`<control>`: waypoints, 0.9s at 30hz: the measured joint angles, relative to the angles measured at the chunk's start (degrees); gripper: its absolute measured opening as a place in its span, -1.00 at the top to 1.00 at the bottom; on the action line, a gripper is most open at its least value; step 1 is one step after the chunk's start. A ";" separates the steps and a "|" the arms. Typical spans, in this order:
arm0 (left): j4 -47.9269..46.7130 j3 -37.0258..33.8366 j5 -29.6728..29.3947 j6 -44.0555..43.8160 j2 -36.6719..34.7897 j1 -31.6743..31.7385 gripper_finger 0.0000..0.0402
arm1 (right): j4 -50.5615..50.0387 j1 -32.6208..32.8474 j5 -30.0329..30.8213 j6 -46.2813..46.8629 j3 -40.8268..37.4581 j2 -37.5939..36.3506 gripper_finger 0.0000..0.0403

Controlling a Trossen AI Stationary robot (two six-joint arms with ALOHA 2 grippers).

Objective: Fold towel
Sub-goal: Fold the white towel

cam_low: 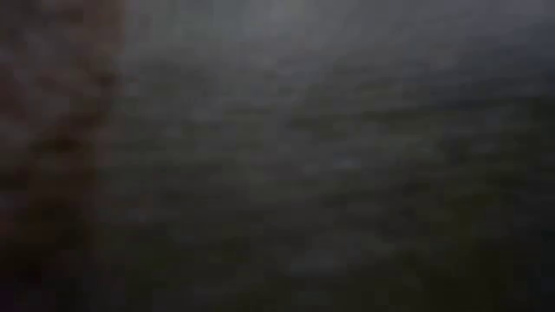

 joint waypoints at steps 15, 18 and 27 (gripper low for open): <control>-23.04 0.00 -8.07 6.32 -2.99 7.48 0.98 | -8.12 -6.12 4.71 -4.34 -1.06 -0.07 1.00; -24.43 0.00 -9.32 7.32 -2.97 8.98 0.96 | -8.53 -7.40 4.80 -5.53 -2.49 -0.07 1.00; -22.53 -5.68 -10.67 5.43 -2.56 11.44 0.83 | -7.03 -8.92 4.82 -7.15 -8.53 -0.10 0.84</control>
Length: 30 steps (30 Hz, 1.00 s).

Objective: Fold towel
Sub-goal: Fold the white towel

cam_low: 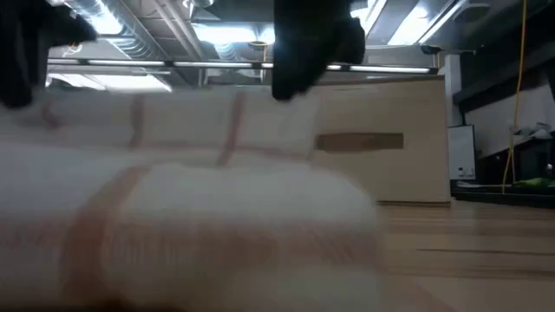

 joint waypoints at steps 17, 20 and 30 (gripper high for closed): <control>3.80 -14.68 -0.43 -22.86 0.04 4.89 0.26 | 1.07 -0.38 5.43 0.57 -2.64 0.03 0.22; 5.08 -17.21 -0.64 -26.60 0.11 5.85 0.24 | 2.47 -0.36 5.38 0.58 -2.63 0.03 0.21; 4.39 -17.88 -0.43 -29.56 -3.68 7.26 0.35 | 2.41 -1.90 -3.99 5.21 -2.60 0.03 0.21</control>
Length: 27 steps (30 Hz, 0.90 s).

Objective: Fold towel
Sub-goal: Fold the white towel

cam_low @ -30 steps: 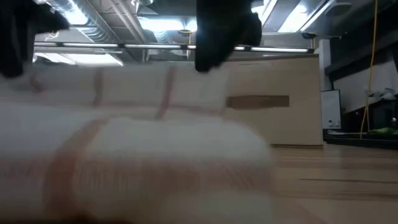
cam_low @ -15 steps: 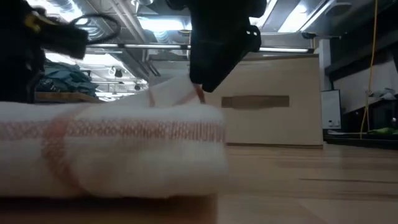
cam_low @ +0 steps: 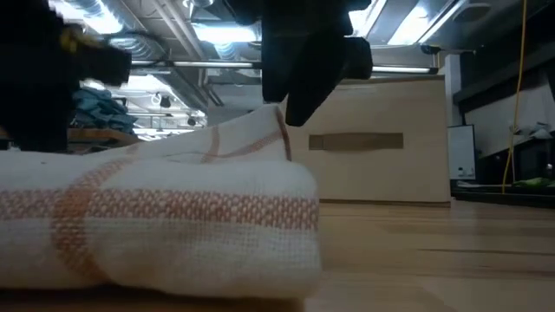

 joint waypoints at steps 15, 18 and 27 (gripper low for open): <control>2.80 0.36 0.71 24.69 -15.08 -1.35 0.41 | 8.66 -0.59 -8.40 7.14 2.03 0.57 0.21; 5.78 -1.00 0.75 25.06 -14.49 -2.24 0.43 | 8.33 -0.04 -6.36 8.33 1.94 1.87 0.21; 14.27 -6.75 0.49 25.17 -14.46 -4.07 0.56 | 7.36 0.19 -4.23 12.23 1.90 6.19 0.21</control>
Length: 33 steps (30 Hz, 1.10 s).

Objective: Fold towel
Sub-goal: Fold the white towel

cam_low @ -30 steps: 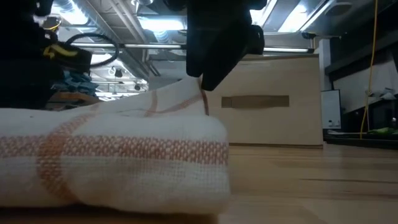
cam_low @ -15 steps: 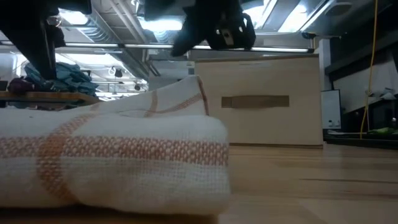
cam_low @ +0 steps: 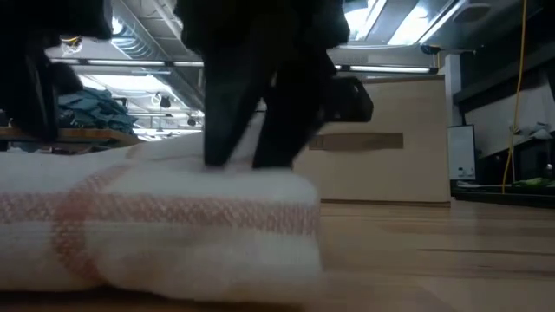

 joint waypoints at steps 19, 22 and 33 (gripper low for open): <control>23.26 -8.47 6.06 -7.73 7.51 0.04 0.80 | -2.58 -9.64 2.58 0.57 0.00 1.20 0.21; 26.66 -8.47 8.16 -10.19 8.74 -0.55 0.80 | -1.97 -12.15 3.50 0.46 0.00 1.20 0.21; 34.37 -8.47 8.76 -18.11 8.88 -1.25 0.81 | 9.49 -18.58 -1.83 -4.16 0.73 0.63 0.21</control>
